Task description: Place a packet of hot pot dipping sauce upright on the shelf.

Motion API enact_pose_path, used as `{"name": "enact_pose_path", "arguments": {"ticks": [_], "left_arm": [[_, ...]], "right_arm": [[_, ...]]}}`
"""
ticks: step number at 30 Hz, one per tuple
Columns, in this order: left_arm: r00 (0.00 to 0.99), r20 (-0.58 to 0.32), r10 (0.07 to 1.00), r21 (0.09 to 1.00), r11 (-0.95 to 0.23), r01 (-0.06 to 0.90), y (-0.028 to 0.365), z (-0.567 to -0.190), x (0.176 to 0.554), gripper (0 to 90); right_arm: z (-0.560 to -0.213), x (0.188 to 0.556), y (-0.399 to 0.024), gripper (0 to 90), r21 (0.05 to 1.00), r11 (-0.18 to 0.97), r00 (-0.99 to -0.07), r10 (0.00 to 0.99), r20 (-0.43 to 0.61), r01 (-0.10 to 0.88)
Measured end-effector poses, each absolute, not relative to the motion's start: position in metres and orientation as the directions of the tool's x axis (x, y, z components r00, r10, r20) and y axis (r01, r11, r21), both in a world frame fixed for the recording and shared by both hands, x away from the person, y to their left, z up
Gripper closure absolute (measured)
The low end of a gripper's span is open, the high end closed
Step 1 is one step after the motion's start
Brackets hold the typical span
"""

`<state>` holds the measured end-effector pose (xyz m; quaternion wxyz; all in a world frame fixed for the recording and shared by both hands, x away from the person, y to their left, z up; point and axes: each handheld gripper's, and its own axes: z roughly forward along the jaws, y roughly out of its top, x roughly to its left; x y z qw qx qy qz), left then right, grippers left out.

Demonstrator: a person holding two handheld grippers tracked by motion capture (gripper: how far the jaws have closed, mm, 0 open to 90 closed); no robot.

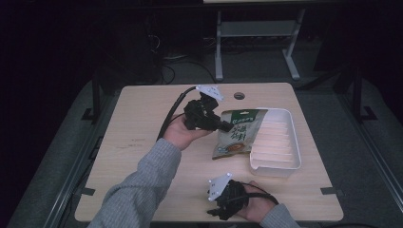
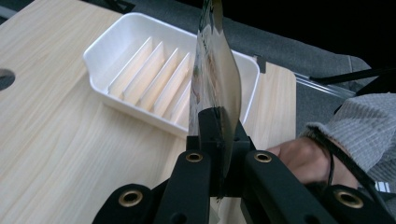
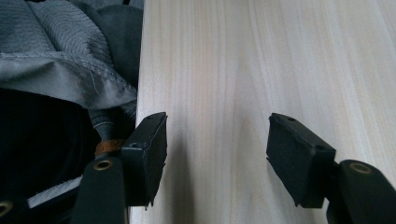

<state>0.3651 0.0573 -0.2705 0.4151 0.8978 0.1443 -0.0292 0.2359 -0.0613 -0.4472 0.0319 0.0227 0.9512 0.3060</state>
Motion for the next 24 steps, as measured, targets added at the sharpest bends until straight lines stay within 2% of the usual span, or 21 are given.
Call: {"name": "enact_pose_path", "arguments": {"ticks": [24], "left_arm": [[0.977, -0.157, 0.142, 0.743, -0.635, 0.211, -0.004, -0.261, 0.383, 89.6]], "right_arm": [[-0.449, 0.236, -0.061, 35.2, 0.587, 0.808, -0.998, 0.066, -0.016, 0.044]]}}
